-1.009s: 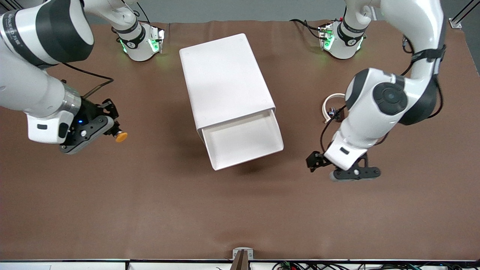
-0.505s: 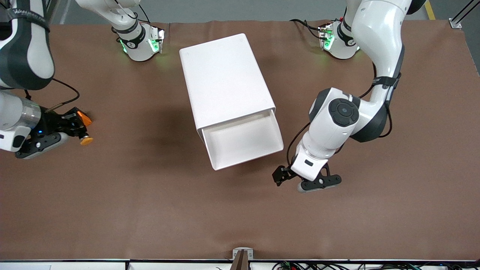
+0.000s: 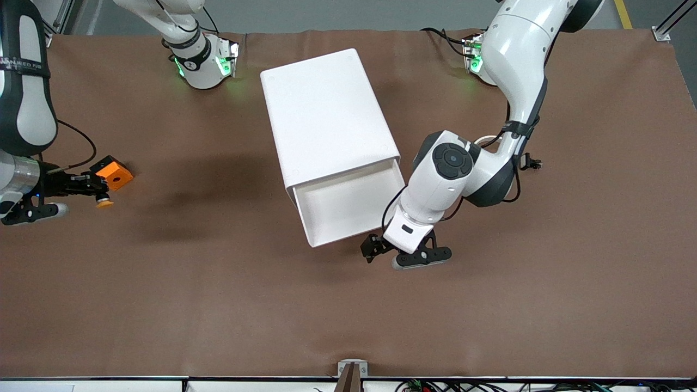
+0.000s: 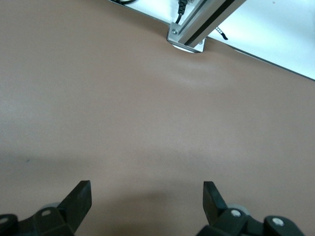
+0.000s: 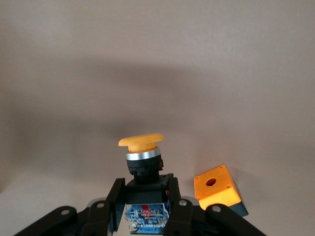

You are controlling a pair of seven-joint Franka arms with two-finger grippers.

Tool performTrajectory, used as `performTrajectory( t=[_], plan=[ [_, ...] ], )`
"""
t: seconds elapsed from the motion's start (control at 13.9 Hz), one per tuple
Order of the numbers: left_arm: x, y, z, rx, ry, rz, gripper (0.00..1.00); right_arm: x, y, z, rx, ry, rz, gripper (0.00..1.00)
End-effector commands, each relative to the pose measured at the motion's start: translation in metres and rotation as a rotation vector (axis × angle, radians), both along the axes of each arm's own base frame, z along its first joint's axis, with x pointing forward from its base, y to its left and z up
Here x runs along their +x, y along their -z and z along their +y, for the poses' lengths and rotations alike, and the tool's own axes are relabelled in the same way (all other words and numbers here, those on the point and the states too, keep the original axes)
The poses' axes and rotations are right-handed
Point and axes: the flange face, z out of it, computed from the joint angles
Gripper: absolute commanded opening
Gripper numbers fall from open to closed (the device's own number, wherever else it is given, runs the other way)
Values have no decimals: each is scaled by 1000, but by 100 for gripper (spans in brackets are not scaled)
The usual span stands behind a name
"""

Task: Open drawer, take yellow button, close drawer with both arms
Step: 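Push the drawer shut with the left gripper while the right gripper lowers the button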

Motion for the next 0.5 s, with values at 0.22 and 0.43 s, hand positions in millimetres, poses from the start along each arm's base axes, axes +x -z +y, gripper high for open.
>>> performTrajectory(
  t=[0.22,0.43],
  plan=[
    [-27,16,-27,-29,27,90,100,-26,70,-13,-7,111,-51,1],
    [-42,24,-32,-26,27,237,100,-34,104,-15,55,179,-33,1]
  ],
)
